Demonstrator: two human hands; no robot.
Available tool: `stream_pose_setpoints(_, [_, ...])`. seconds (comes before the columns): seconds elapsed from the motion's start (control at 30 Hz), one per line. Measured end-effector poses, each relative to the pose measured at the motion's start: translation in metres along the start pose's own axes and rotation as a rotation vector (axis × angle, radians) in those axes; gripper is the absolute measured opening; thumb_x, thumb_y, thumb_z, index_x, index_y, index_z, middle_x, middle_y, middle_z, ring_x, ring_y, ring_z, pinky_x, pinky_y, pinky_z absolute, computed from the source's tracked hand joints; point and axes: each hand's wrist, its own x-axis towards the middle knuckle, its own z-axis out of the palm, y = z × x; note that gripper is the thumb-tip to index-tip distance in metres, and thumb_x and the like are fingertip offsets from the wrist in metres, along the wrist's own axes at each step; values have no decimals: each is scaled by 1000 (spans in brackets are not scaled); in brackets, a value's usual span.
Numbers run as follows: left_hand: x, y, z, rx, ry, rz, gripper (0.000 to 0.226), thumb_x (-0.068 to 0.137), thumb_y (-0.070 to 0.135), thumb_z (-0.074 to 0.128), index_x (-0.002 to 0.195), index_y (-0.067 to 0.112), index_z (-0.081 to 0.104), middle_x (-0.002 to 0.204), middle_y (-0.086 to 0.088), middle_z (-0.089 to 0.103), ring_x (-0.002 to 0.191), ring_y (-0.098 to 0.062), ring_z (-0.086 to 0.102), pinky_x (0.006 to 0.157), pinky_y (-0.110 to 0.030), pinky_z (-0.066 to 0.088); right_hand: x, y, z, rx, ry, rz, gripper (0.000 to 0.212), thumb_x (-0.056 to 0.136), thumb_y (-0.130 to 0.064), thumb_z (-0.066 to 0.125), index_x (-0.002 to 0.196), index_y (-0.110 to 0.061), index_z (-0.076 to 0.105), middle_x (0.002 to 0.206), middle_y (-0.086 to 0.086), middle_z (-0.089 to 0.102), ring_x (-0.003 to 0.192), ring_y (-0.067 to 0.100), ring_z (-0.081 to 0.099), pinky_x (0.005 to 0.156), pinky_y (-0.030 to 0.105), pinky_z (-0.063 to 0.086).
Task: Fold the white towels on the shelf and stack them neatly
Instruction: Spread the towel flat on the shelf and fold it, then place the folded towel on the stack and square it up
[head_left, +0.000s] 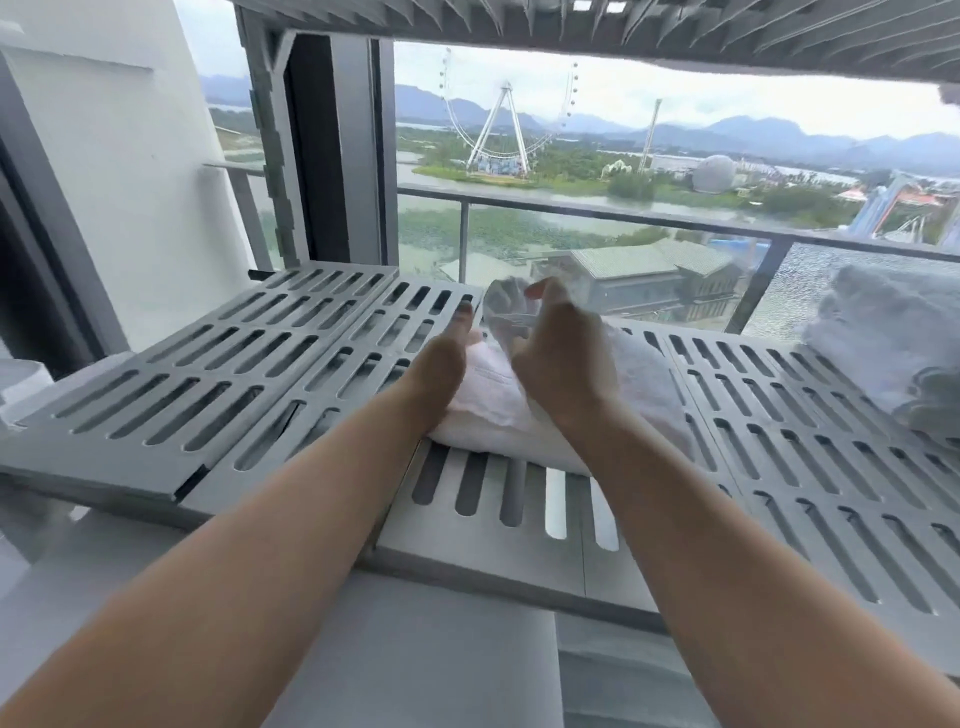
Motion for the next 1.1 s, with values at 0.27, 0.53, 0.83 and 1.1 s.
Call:
stream_pose_setpoints(0.27, [4,4,-7,-322,-101,21,72,104,61,11,159,17,26,166,-9,23,153,-21,22,125,-40,10,-10,-15,15,7,-289,-28,35,96,-43,48,124,-22,56,114,9,70,107,30,63,84,40,50])
stream_pose_setpoints(0.53, [23,7,-7,-63,-84,11,43,108,23,32,144,12,53,152,-9,46,144,-26,39,122,-39,27,-5,9,4,-12,-443,-143,20,89,-17,57,95,-26,74,102,-3,73,102,17,65,93,32,50])
stream_pose_setpoints(0.83, [34,8,-9,310,-68,91,58,97,2,48,153,14,38,142,-8,52,122,-21,55,104,-36,48,-17,23,30,-286,-532,-56,59,99,-34,23,157,-35,17,166,-6,18,155,25,6,119,63,-6])
stream_pose_setpoints(1.1, [40,17,-8,451,-4,242,43,92,13,68,134,18,58,132,-9,60,118,-22,60,96,-31,52,-17,23,32,-272,-570,-57,55,99,-48,19,153,-52,17,167,-9,12,155,24,1,119,58,-12])
